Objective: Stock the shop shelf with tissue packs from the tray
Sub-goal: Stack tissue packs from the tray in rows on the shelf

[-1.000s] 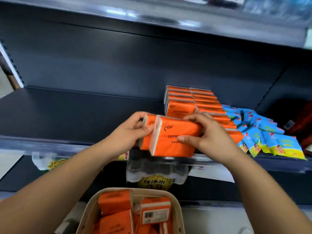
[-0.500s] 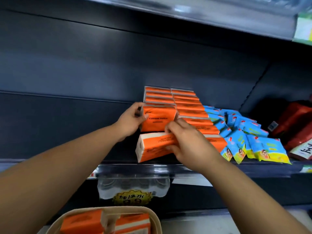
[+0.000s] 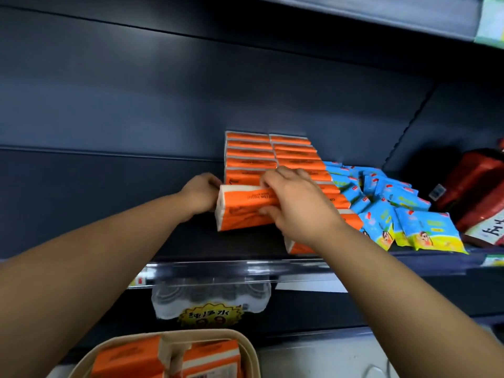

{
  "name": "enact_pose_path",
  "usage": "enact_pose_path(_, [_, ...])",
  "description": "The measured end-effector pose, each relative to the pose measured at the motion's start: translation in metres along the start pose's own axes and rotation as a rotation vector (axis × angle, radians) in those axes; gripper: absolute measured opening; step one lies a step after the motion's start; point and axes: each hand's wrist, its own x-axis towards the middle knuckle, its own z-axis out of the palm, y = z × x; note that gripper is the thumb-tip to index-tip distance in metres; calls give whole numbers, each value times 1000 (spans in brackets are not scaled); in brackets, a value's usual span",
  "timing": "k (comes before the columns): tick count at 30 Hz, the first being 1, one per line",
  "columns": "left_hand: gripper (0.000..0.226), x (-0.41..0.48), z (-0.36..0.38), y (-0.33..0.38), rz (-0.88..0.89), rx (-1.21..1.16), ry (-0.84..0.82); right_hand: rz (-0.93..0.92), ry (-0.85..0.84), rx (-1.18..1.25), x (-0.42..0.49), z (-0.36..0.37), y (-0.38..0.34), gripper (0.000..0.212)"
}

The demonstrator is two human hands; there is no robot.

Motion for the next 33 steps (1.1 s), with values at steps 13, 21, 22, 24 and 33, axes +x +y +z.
enact_pose_path(13, [58,-27,-20,-4,-5,-232,-308,151,-135,-198,45,14,11,56])
enact_pose_path(21, [60,-33,-1,-6,99,-46,-97,196,-112,-246,41,26,5,62])
enact_pose_path(22, [60,-34,0,-7,114,-6,-72,206,-121,-251,42,26,3,63])
enact_pose_path(24, [63,-37,-3,-4,165,135,-30,240,-146,-244,41,22,1,67])
enact_pose_path(33, [15,-126,-61,-15,513,249,189,-20,227,-4,-18,15,-79,39])
